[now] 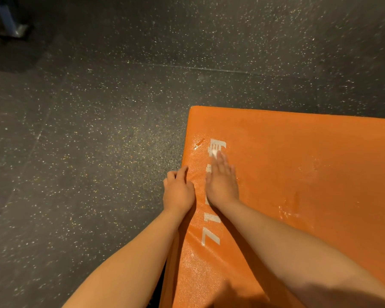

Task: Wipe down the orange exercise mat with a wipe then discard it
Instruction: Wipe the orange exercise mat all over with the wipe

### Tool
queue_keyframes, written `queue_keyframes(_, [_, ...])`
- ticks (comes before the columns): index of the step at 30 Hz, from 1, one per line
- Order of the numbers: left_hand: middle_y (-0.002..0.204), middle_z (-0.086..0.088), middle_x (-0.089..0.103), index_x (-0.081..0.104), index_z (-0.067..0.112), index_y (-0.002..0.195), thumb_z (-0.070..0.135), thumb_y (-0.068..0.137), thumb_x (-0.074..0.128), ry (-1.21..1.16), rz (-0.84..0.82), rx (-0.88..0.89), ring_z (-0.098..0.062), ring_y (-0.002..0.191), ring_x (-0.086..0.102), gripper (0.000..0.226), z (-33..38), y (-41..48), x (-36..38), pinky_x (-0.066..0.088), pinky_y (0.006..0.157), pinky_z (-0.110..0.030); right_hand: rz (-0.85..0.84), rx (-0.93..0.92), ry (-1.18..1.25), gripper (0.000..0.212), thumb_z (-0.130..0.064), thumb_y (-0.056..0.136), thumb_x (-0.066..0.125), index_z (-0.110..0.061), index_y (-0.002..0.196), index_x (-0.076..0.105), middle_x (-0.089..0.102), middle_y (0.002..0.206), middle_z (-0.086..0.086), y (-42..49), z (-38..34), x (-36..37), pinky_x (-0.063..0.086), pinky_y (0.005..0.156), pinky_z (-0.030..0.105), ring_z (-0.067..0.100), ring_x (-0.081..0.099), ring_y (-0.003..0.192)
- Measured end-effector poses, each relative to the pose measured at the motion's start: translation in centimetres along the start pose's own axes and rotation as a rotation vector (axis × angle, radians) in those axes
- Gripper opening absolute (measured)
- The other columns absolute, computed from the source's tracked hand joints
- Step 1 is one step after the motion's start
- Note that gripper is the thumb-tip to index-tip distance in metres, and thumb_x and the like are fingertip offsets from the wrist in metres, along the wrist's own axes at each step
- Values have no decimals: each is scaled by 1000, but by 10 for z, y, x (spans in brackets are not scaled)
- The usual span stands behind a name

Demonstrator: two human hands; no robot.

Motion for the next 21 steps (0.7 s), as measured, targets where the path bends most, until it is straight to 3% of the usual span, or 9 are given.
queue_keyframes(4, [148,-5,41,37,24,153,15,101,42,-79,35,47,-24,134,33,53,7,21,1,27,108,-29,-121,-301,-43,57,-24,110,29,-23,163,10,-1,171,-2,4,-24,9,-10,126,41,13,-9,156])
queue_keyframes(10, [135,-4,52,37,29,153,19,100,50,-101,43,81,-23,126,49,55,0,41,-6,40,107,-37,-18,27,-91,58,-31,110,19,-21,163,-1,-12,169,-1,57,3,-15,-9,125,45,15,-16,155])
queue_keyframes(12, [131,-3,53,39,29,152,20,99,52,-109,54,79,-22,121,52,55,0,42,-5,44,105,-41,-6,44,-75,58,-31,109,19,-19,163,-1,-12,169,0,68,-8,-14,-8,125,45,16,-16,155])
queue_keyframes(15, [132,2,55,41,28,151,23,100,55,-168,67,31,-18,116,55,53,0,41,-5,47,101,-39,-91,-126,-36,56,-28,110,24,-18,163,10,-2,171,2,66,-35,-8,-9,125,44,17,-9,156])
queue_keyframes(18, [128,6,61,49,29,145,23,101,55,-329,60,-9,-9,102,61,45,-6,35,-5,48,89,-25,-267,-430,-73,49,-25,109,30,-17,158,30,12,170,1,55,-45,-1,-3,126,50,18,1,157])
queue_keyframes(21, [135,4,57,46,25,147,18,101,56,-280,31,0,-11,110,58,48,-9,29,-5,47,96,-27,-233,-470,-94,51,-25,109,31,-25,160,26,12,169,-4,56,-28,-10,-8,126,46,16,-1,157])
Point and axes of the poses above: each hand's wrist, its own y-axis towards the middle knuckle, its own x-axis out of the palm, z = x × y, the point moved 1 cm from there along y, towards the middle knuckle
